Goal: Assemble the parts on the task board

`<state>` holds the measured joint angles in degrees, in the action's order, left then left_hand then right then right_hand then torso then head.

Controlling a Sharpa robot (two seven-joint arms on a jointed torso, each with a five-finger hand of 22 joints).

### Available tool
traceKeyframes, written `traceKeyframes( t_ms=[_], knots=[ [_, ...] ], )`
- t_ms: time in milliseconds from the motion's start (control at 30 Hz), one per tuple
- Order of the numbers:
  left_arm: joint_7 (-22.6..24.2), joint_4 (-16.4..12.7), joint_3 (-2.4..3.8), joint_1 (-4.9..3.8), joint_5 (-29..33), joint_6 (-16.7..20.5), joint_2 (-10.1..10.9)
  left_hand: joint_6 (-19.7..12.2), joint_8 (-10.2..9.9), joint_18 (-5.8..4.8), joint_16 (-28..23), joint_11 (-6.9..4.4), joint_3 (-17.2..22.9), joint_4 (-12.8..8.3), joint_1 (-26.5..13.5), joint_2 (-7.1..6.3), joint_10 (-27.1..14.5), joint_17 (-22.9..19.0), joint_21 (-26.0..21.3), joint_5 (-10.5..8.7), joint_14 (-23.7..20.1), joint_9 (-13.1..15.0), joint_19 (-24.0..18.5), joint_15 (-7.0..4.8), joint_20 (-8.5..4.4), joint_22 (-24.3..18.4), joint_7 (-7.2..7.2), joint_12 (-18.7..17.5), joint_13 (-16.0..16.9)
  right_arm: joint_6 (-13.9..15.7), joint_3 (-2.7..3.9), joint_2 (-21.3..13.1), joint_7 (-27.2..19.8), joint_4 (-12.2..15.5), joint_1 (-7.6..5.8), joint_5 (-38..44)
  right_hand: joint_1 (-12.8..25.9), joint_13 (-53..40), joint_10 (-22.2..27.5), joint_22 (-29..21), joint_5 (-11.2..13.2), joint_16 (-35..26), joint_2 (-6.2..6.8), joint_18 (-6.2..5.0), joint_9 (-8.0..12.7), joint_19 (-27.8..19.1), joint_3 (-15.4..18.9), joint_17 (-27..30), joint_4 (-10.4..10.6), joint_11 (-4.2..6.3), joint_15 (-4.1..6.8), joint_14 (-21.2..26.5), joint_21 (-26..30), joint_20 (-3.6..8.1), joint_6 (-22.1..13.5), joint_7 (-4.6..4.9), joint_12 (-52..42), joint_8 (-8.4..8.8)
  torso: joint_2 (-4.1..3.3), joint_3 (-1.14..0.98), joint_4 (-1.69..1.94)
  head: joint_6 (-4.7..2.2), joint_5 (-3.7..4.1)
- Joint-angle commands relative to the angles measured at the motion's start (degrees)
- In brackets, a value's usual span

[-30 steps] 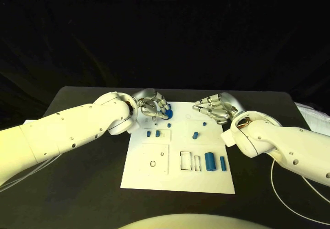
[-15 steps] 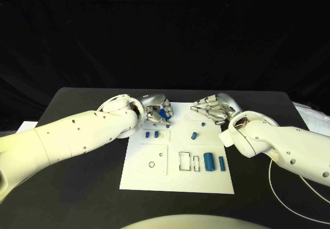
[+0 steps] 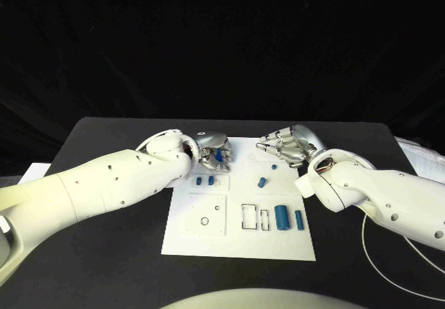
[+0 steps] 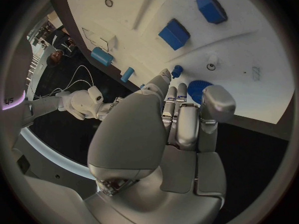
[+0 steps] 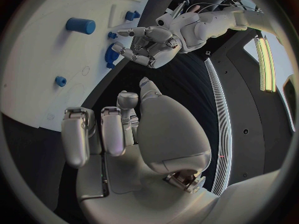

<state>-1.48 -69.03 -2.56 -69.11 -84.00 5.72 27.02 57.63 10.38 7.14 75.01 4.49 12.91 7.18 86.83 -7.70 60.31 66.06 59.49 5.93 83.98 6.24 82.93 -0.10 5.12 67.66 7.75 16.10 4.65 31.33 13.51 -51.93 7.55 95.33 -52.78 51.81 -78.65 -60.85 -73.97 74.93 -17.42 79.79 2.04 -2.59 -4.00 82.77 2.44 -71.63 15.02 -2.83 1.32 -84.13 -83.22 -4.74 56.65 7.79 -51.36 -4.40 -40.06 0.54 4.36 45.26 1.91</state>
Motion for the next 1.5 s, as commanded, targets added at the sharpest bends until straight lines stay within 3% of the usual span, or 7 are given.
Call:
traceKeyframes(
  t_ms=[33, 1100, 1233, 1500],
  knots=[
    [-1.3, 0.4, 0.03, 0.12, -2.0, -2.2, -0.4, 0.8, -0.3, -1.2, -0.1, -0.1, 0.7, 0.0, -0.5, -0.09, 0.9, -0.4, 0.7, -0.19, 1.6, -0.1, 0.4, -0.51, -0.08, 0.6, -0.04, -0.4, -0.2, -0.9, 0.0, 0.1, -0.7, 0.0, 0.04, 0.2, 0.1, 0.1, 0.2, 1.6, -0.4, -0.3, -0.54, -0.48, -0.1, -0.5, 0.2, 0.0, 0.1, 0.07, 0.21, -2.3, 0.2, 0.07, 0.4, 0.06, -0.2, 0.19, 0.03, -0.01, -0.02, 0.03, 0.06],
    [-1.8, 2.5, 0.03, 1.12, -3.1, -4.4, -2.3, 5.1, -1.8, -1.87, 0.0, -1.16, 7.5, -1.9, -0.8, -0.18, 6.9, -2.3, 5.0, -0.65, 1.5, -1.0, 0.9, -1.35, -0.75, 4.5, -0.86, -3.9, -0.6, -1.1, 0.0, 0.2, -0.6, 0.1, 0.04, 0.2, -0.2, 0.0, 0.2, 1.7, -0.4, -0.2, -0.71, -0.47, -0.1, -0.4, 0.2, -0.1, 0.0, 0.08, 0.22, -2.4, 0.2, 0.08, 0.4, 0.06, -0.3, 0.2, 0.08, -0.02, 0.03, 0.24, 0.45],
    [-2.2, 2.3, 0.04, 1.16, -3.3, -3.8, -2.2, 6.7, -1.5, -1.97, 0.2, -1.53, 8.7, -2.4, -0.9, 0.48, 8.6, -2.3, 5.7, -1.0, 1.6, -0.9, 1.0, -1.64, -0.98, 5.1, -1.09, -4.1, -0.3, -1.1, 0.0, 0.2, -0.6, 0.1, 0.04, 0.2, -0.2, 0.0, 0.2, 1.7, -0.4, -0.2, -0.71, -0.47, -0.1, -0.4, 0.2, -0.1, 0.0, 0.08, 0.22, -2.4, 0.2, 0.08, 0.4, 0.06, -0.3, 0.2, 0.08, 0.0, 0.05, 0.32, 0.41],
    [-4.3, 0.9, 0.68, 1.21, -2.3, 0.5, -0.8, 8.2, -1.6, -2.38, -0.1, -1.71, 10.2, -3.3, -1.6, 0.83, 10.2, -3.5, 7.7, -1.34, 1.4, -0.9, 1.5, -1.8, -1.2, 6.7, -0.96, -5.0, -0.1, -1.1, 0.0, 0.2, -0.7, 0.1, 0.05, 0.2, -0.2, 0.0, 0.2, 1.7, -0.4, -0.2, -0.71, -0.47, -0.1, -0.4, 0.2, -0.1, 0.0, 0.08, 0.22, -2.4, 0.2, 0.08, 0.4, 0.06, -0.3, 0.2, 0.07, 0.0, 0.0, 0.34, 0.54]
  ],
)
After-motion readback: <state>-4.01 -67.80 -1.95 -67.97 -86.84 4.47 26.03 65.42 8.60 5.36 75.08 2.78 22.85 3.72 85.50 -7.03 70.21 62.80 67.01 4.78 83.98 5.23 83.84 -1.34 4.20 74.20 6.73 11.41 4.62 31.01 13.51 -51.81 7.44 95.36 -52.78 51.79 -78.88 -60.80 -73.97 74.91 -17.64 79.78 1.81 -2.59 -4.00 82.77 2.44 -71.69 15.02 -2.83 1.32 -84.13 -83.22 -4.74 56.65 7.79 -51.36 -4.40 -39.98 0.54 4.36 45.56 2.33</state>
